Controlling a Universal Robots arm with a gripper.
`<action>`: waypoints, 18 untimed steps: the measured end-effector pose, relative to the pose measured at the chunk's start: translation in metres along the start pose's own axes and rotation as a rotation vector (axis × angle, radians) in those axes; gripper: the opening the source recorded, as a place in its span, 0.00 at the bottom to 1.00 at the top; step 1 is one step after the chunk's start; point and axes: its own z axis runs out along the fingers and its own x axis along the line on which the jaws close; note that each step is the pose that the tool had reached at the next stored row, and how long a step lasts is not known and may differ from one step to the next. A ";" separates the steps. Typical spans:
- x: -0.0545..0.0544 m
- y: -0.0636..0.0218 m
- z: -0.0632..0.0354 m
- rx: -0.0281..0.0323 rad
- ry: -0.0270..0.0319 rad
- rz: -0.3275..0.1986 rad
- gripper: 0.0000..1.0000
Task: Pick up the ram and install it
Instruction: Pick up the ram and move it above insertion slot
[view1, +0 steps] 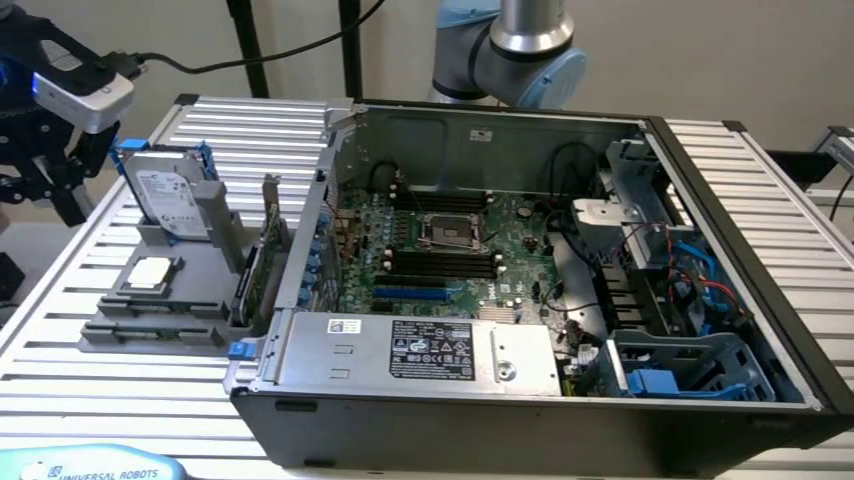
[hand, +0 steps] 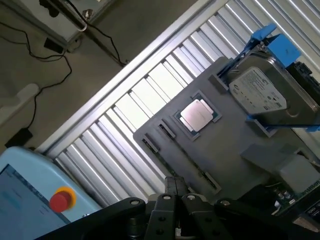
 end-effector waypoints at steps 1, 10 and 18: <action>0.000 0.0000 0.0006 0.0013 0.0008 -0.018 0.11; 0.000 -0.0002 0.0040 0.0149 0.0022 -0.177 0.11; 0.000 -0.0003 0.0069 0.0279 -0.0037 -0.297 0.11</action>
